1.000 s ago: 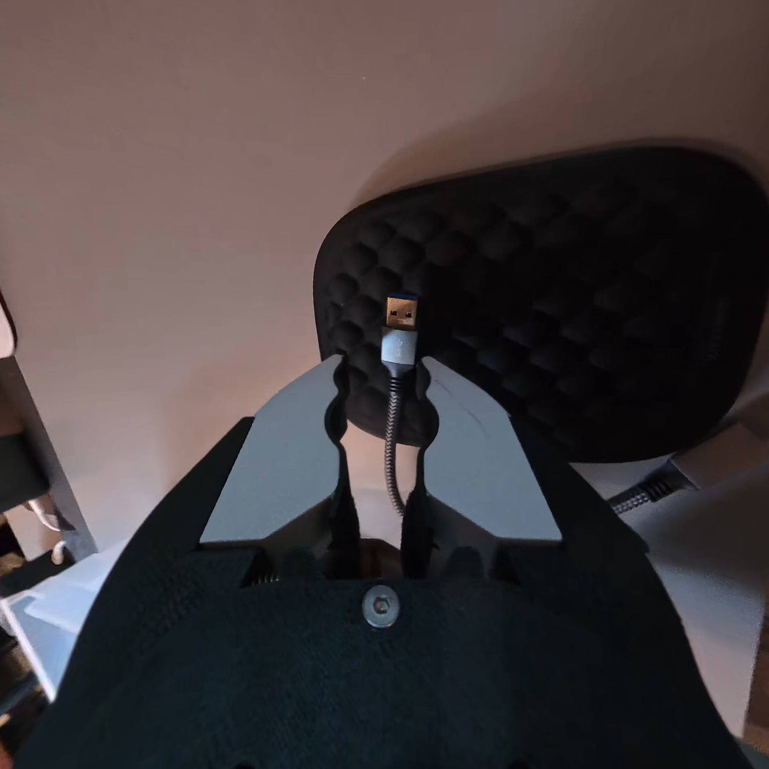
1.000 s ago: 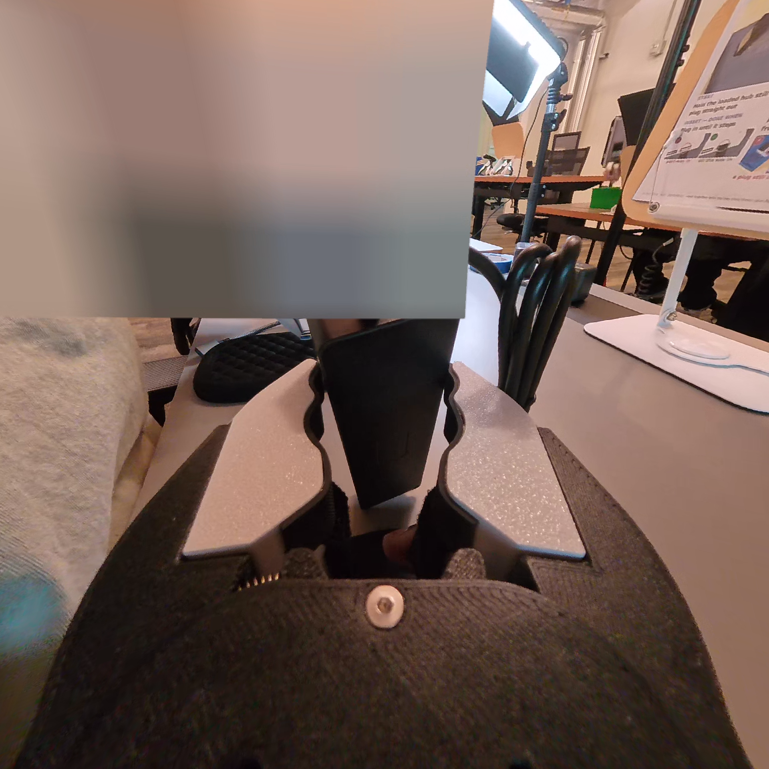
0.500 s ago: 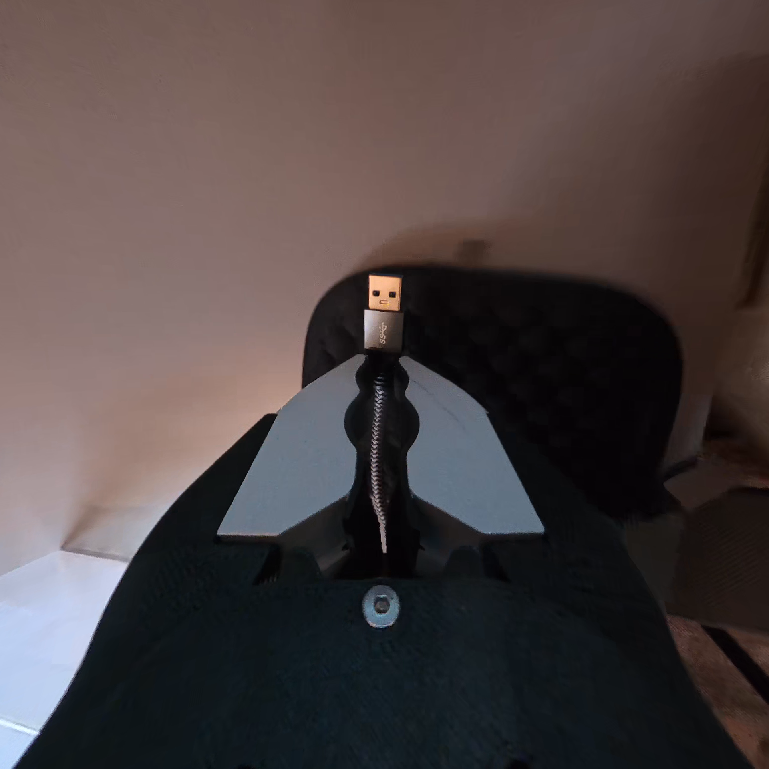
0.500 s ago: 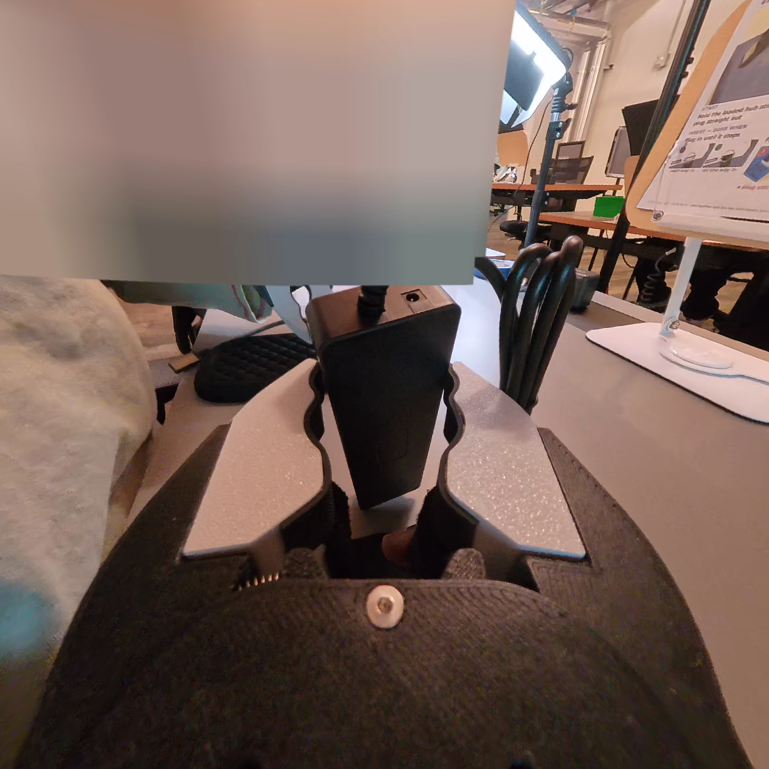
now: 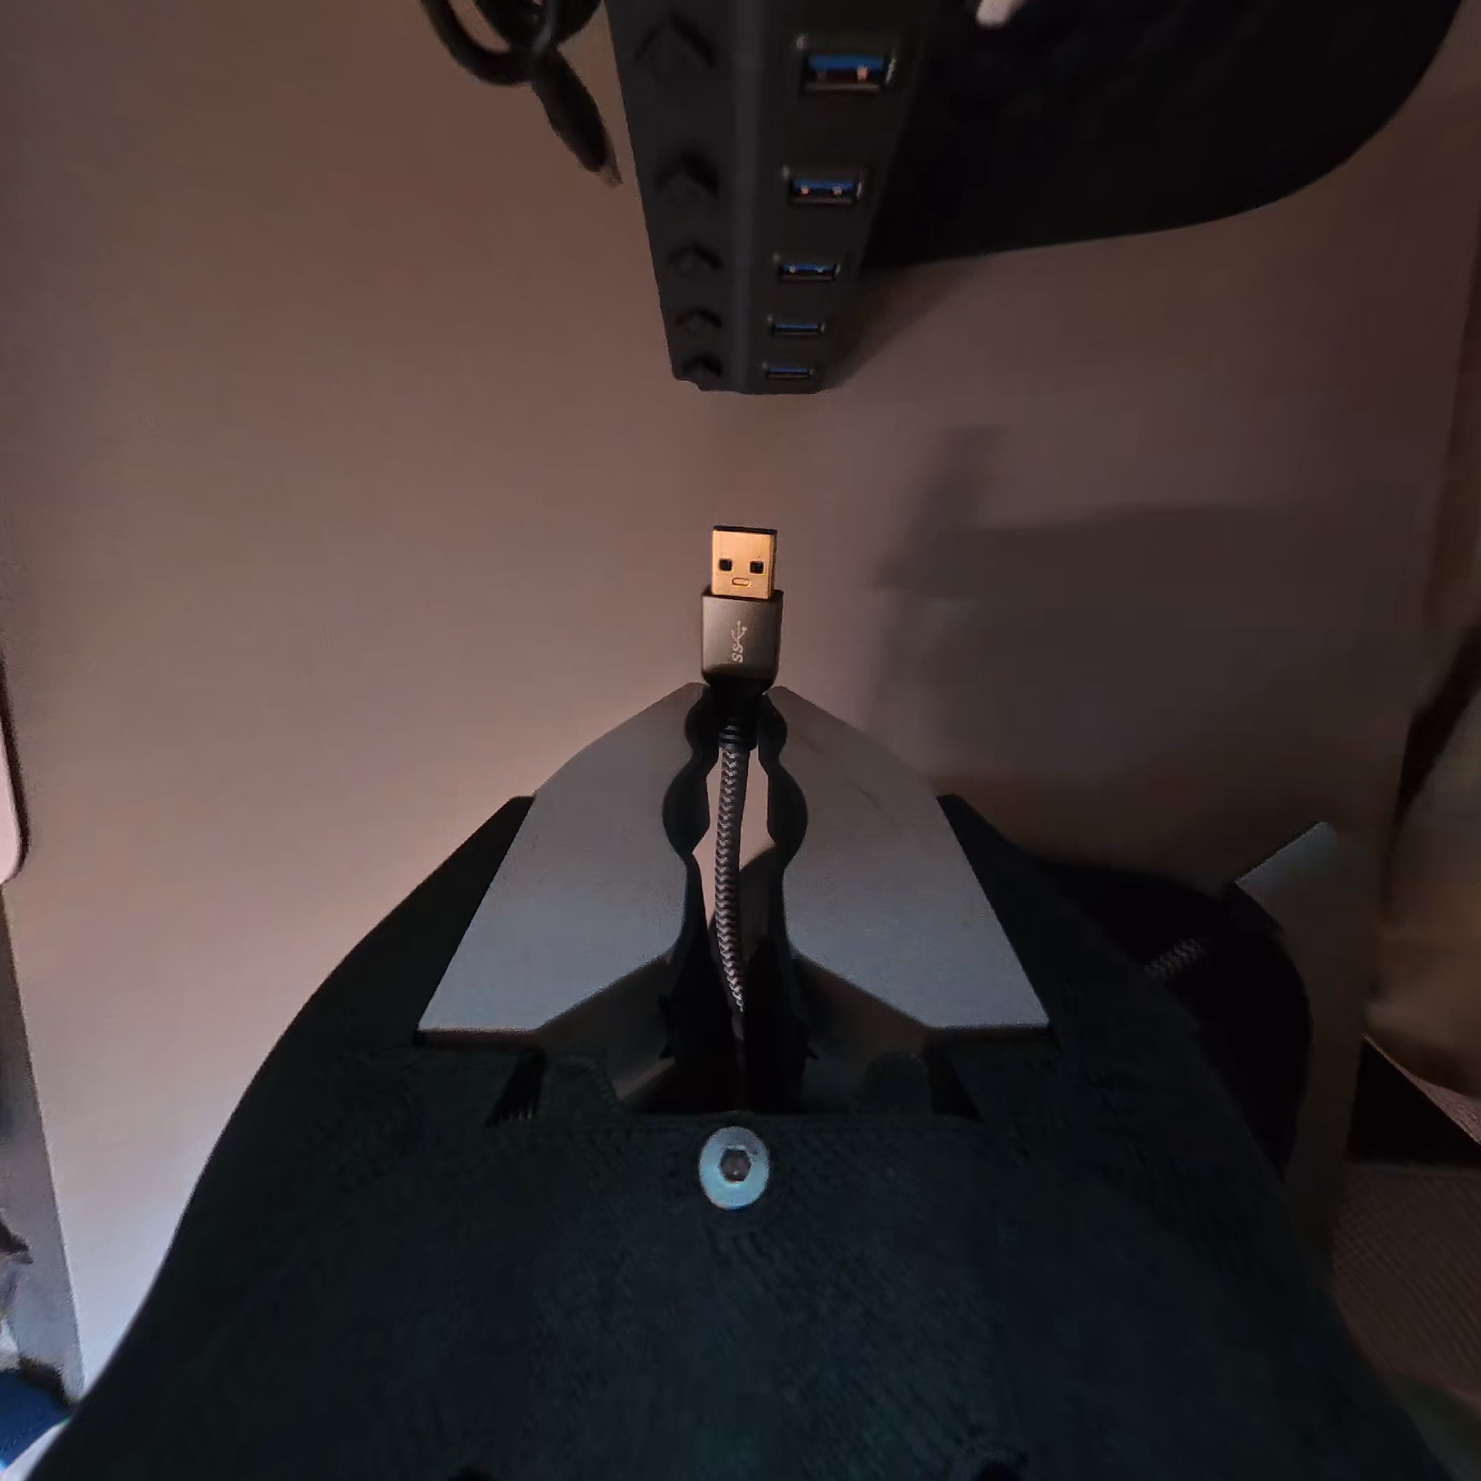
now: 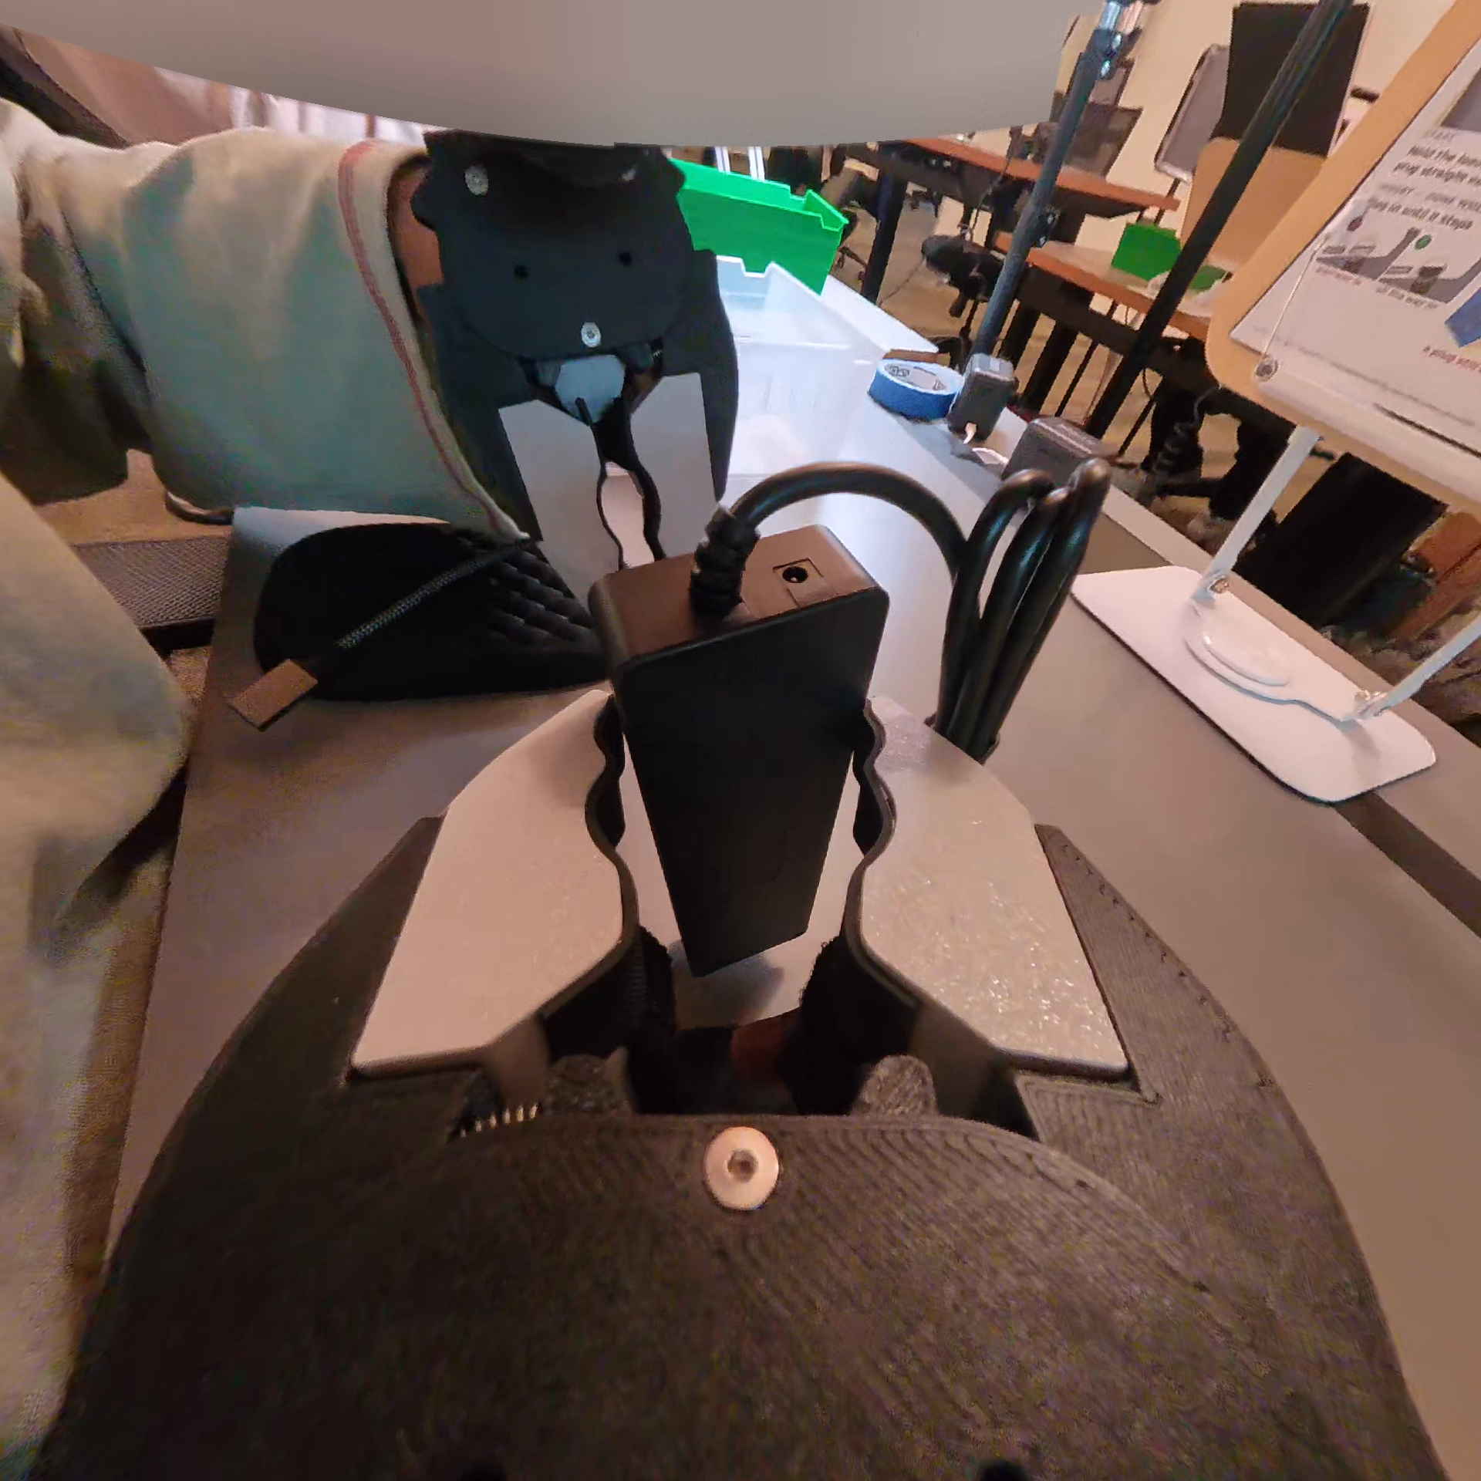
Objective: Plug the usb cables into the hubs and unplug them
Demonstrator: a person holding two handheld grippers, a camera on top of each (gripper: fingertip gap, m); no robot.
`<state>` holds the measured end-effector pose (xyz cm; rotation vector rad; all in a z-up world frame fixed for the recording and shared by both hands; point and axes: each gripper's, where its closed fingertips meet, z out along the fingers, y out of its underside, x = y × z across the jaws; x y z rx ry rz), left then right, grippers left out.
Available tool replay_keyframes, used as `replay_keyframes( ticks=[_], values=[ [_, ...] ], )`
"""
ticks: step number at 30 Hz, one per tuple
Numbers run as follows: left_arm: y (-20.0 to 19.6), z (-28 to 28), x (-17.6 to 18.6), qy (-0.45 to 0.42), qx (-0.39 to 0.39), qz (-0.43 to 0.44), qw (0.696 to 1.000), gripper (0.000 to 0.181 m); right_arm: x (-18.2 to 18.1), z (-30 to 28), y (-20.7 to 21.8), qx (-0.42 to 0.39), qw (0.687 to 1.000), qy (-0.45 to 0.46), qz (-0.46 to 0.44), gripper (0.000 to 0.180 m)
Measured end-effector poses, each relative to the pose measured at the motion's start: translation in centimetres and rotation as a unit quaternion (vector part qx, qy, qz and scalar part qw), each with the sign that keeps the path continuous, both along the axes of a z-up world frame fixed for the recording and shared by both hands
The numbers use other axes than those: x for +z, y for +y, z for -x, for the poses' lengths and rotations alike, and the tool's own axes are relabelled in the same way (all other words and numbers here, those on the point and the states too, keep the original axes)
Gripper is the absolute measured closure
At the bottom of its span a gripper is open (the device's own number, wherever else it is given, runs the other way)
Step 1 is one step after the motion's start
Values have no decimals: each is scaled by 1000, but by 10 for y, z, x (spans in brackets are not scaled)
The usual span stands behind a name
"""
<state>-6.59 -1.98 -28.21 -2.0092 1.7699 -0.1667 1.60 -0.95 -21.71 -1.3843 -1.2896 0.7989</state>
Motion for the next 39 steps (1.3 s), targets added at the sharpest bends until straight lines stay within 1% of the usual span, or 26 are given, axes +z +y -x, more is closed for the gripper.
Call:
replay_keyframes(
  ticks=[4,6,8,10,12,14,18,21,25,28,36,37,38,39],
  values=[
    [-9,17,-26,52,12,76,996,171,0,-3,5,-7,999,15,38,123],
    [-21,27,-39,83,20,132,988,170,-1,-5,6,-7,998,27,54,123],
    [-29,31,-49,97,23,161,982,170,-1,-7,8,-8,997,37,62,123],
    [-28,30,-56,78,30,155,984,170,-2,-8,10,-15,997,39,64,123],
    [-28,29,-56,43,36,152,987,162,-2,-9,11,-19,997,40,62,123],
    [-25,29,-54,1,42,134,990,155,-2,-11,11,-21,997,43,61,123],
    [-26,19,-45,-83,37,93,992,148,-1,-13,12,-21,997,45,59,123],
    [-26,12,-44,-99,14,50,994,145,-2,-14,13,-23,997,48,61,124],
    [-30,-1,-45,-112,-31,16,993,147,-3,-15,12,-24,997,49,60,123],
    [-31,-4,-48,-101,-67,0,993,150,-3,-16,12,-26,996,51,62,123],
    [-28,2,-64,-119,-56,60,989,161,-3,-15,11,-31,997,51,57,123],
    [-28,2,-64,-123,-59,65,989,164,-2,-15,11,-30,997,52,57,123],
    [-30,3,-65,-122,-65,69,988,170,-3,-14,11,-28,997,52,58,123],
    [-31,2,-65,-122,-70,68,988,171,-3,-14,11,-27,997,51,59,123]
  ],
)
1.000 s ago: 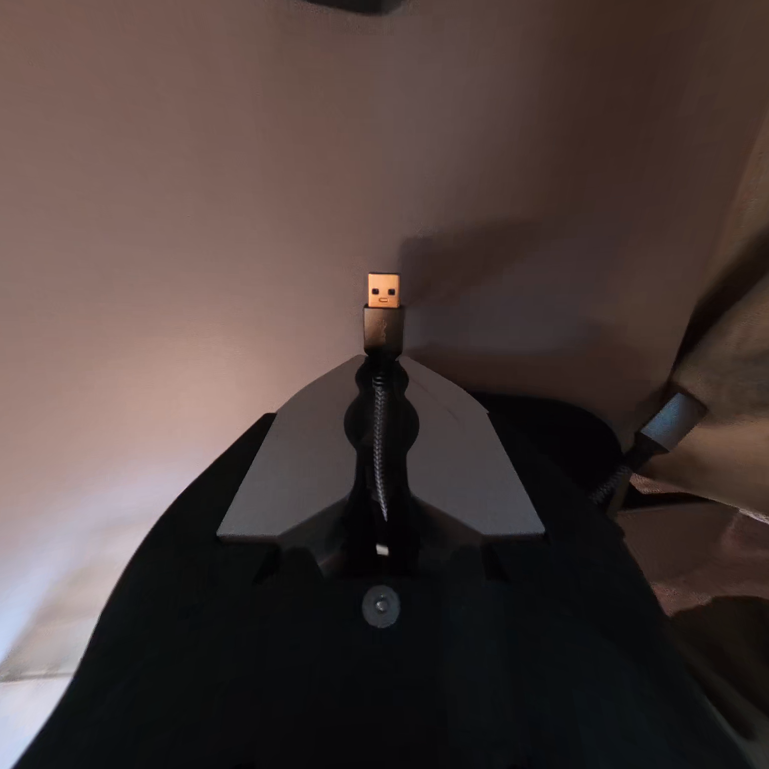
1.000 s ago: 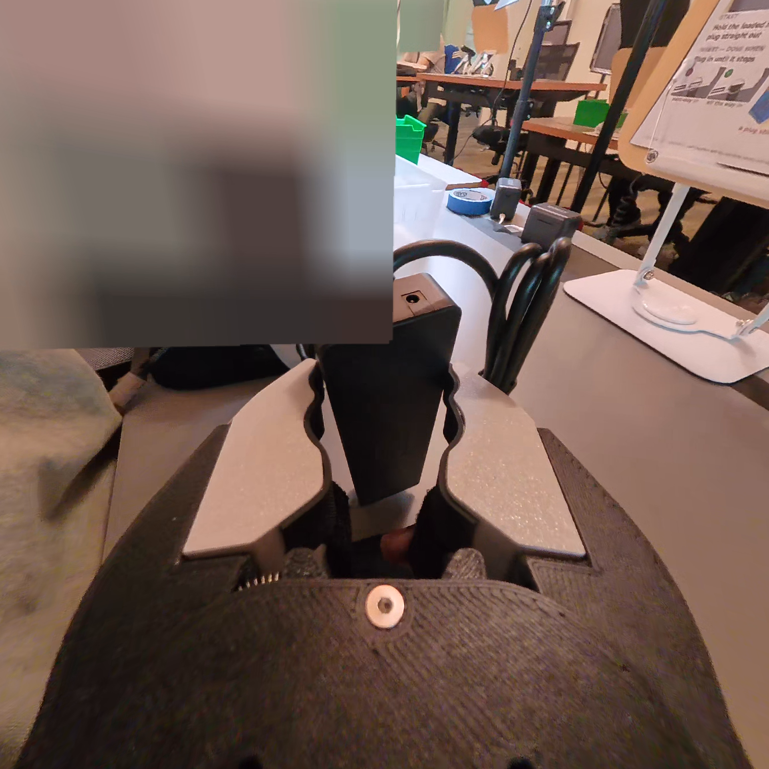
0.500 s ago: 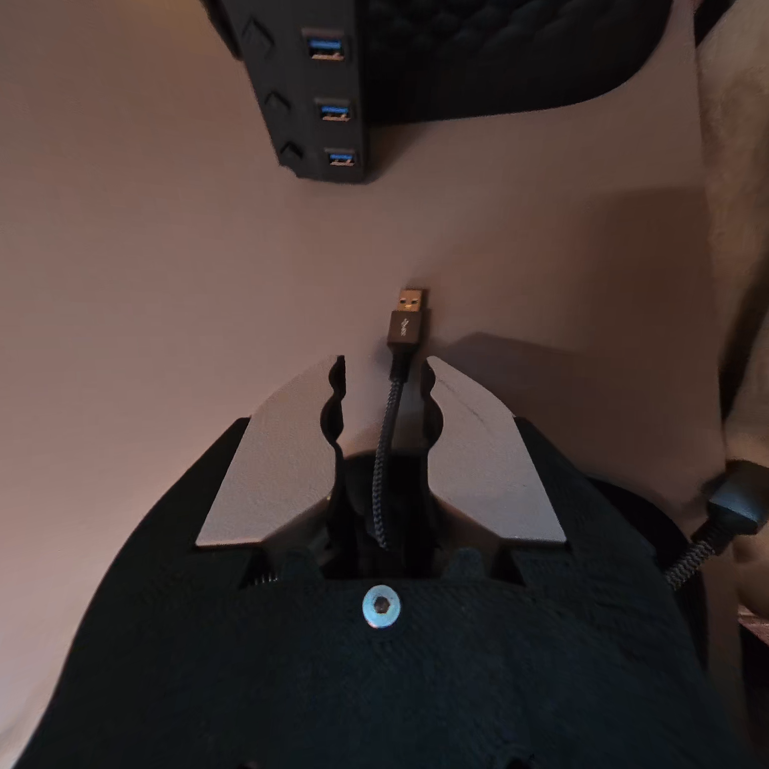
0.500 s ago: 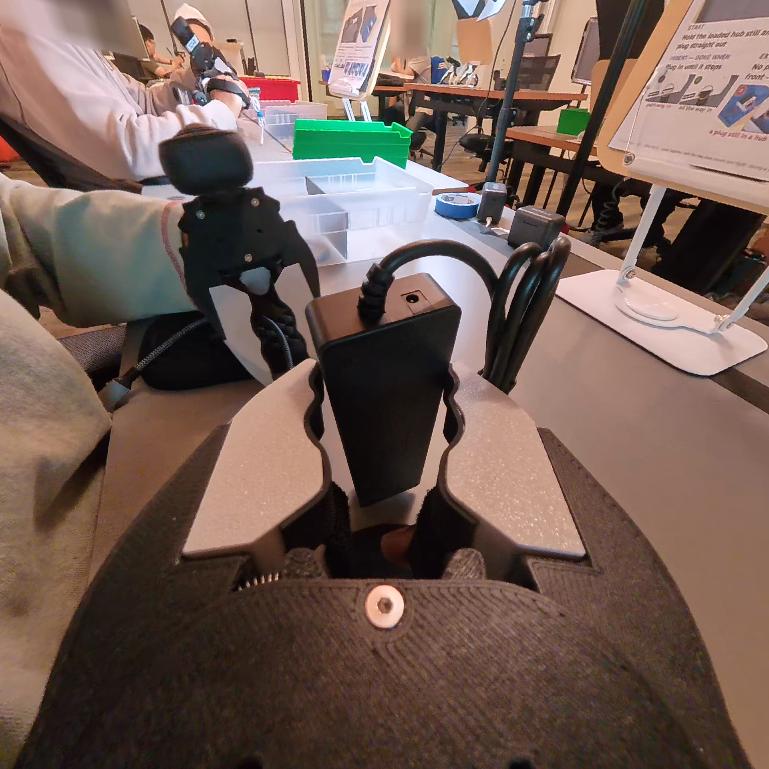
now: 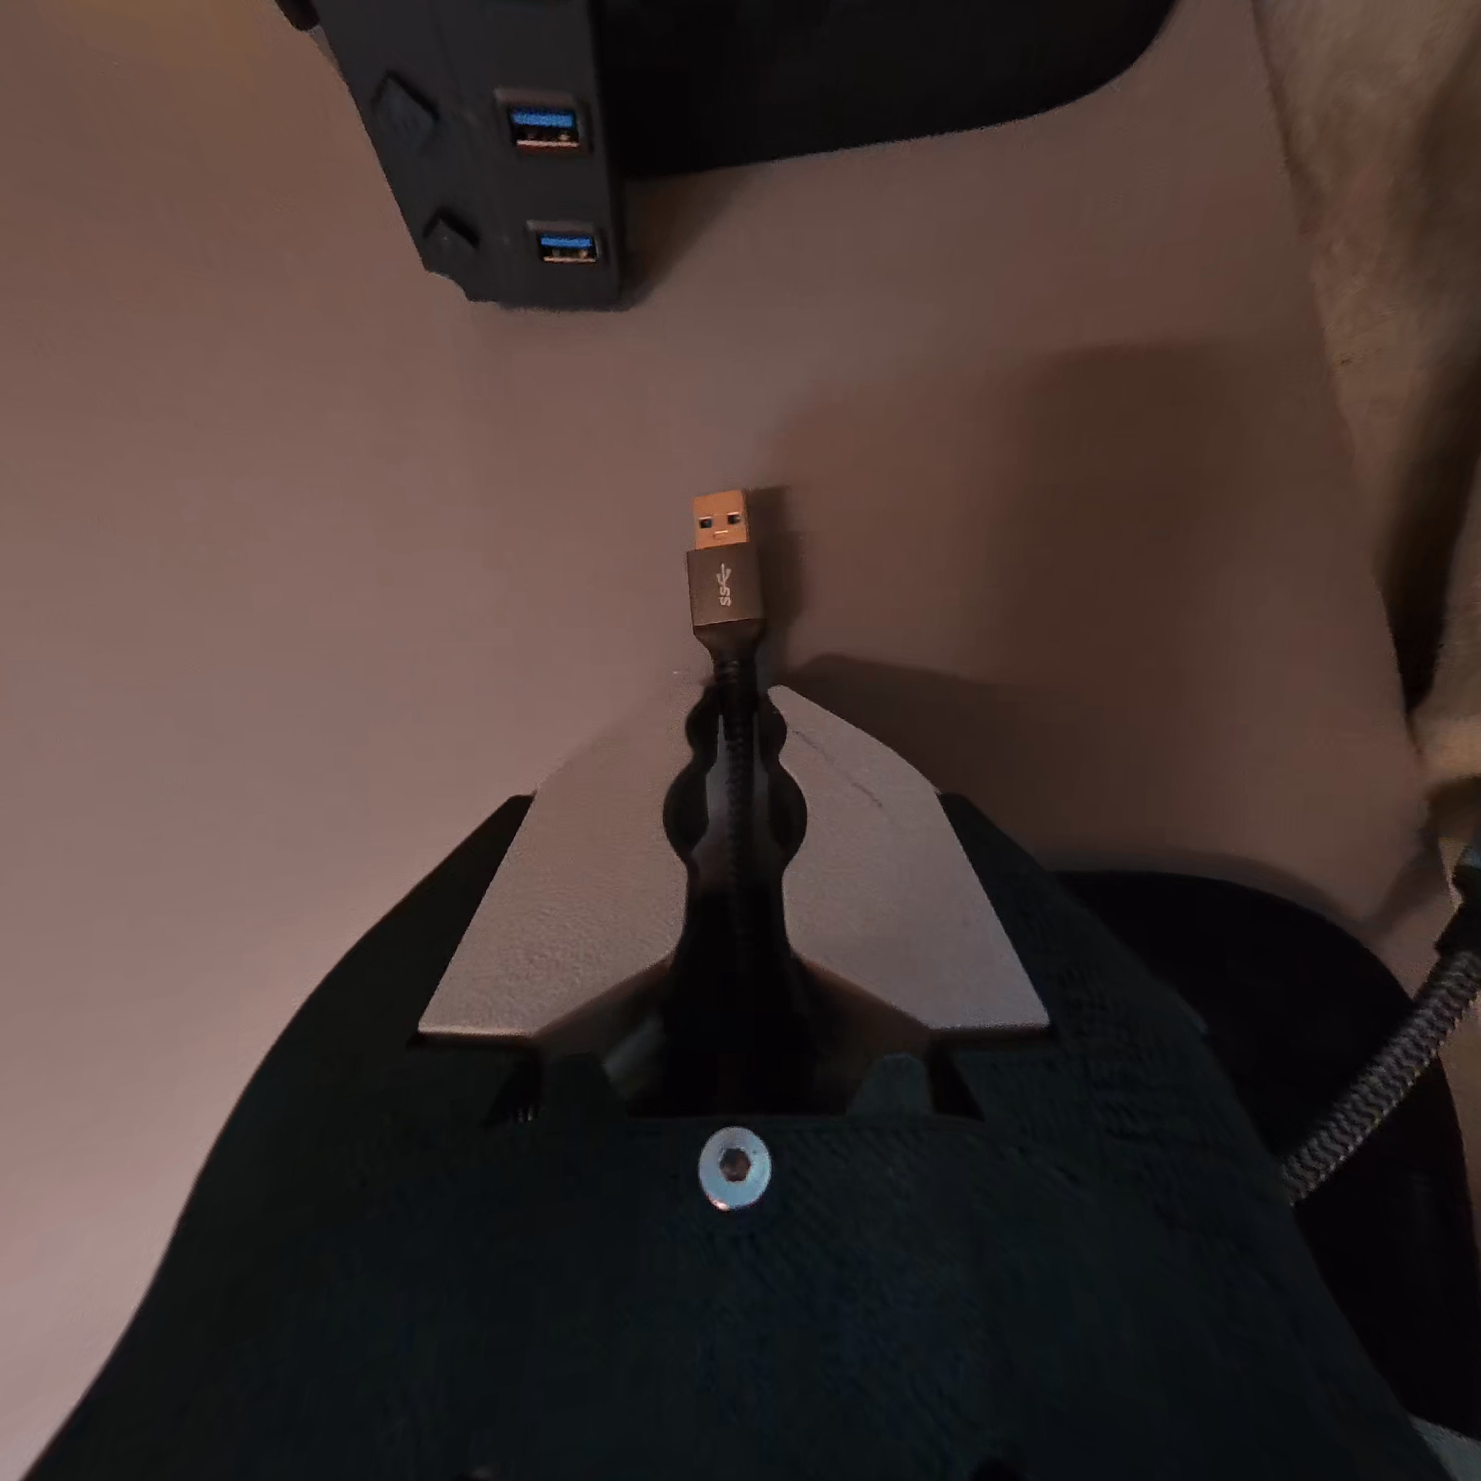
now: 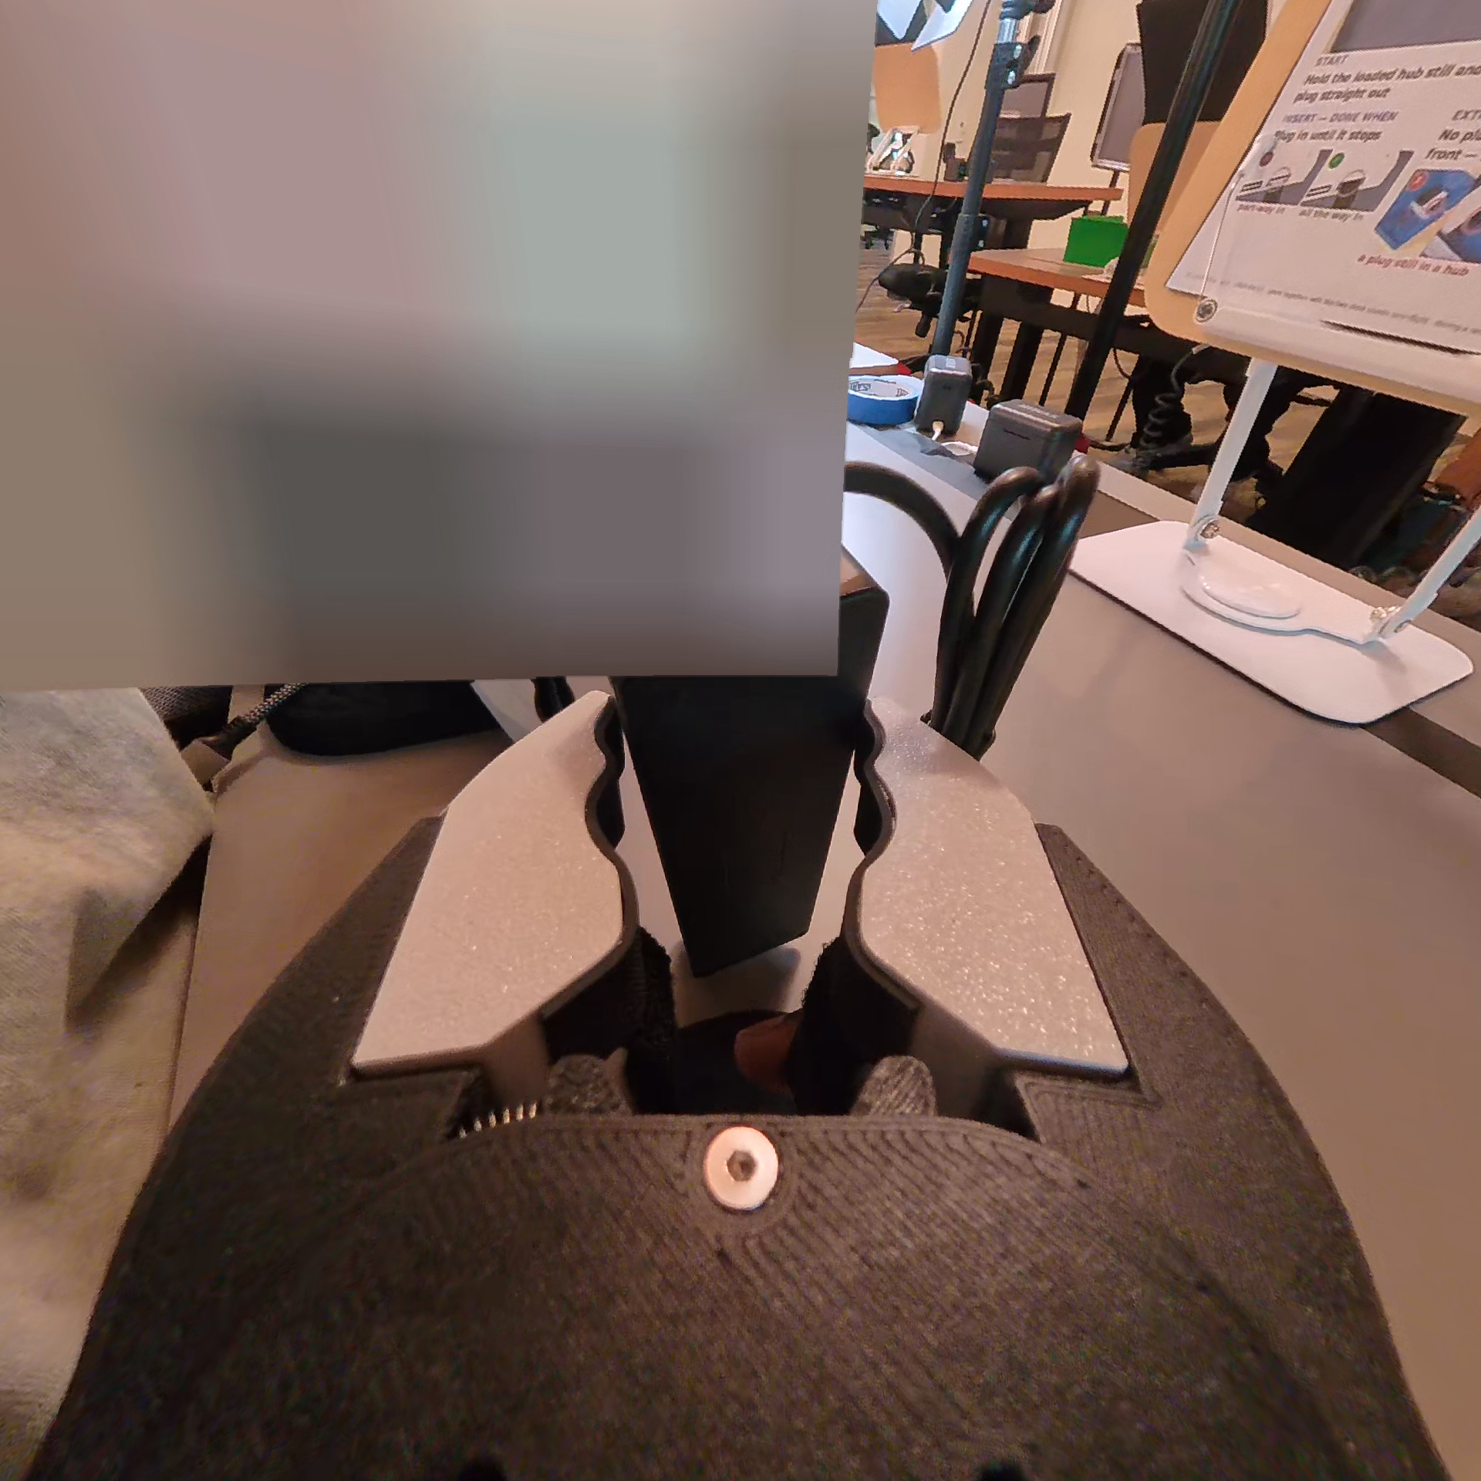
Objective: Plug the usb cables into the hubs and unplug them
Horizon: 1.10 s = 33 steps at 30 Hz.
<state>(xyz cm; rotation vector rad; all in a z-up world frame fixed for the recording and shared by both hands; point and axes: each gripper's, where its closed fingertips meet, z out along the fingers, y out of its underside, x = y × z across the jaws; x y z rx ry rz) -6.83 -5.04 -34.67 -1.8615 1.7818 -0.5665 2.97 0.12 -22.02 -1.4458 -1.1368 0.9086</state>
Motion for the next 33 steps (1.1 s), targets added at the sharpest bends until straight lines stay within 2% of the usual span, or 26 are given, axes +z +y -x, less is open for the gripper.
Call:
replay_keyframes(
  ticks=[4,9,12,20,33],
  values=[
    [1,0,6,9,4,-17,1000,171,0,2,-3,8,1000,-2,-3,123],
    [20,2,42,34,46,-77,995,171,2,9,-8,27,999,-3,-22,123],
    [28,-1,52,62,57,-100,991,172,1,13,-10,34,999,-11,-23,123],
    [33,-20,70,90,49,-73,992,171,-2,20,-9,24,997,-64,-43,123],
    [41,-42,107,113,35,-82,990,172,-2,24,1,4,998,-63,-14,123]
  ],
)
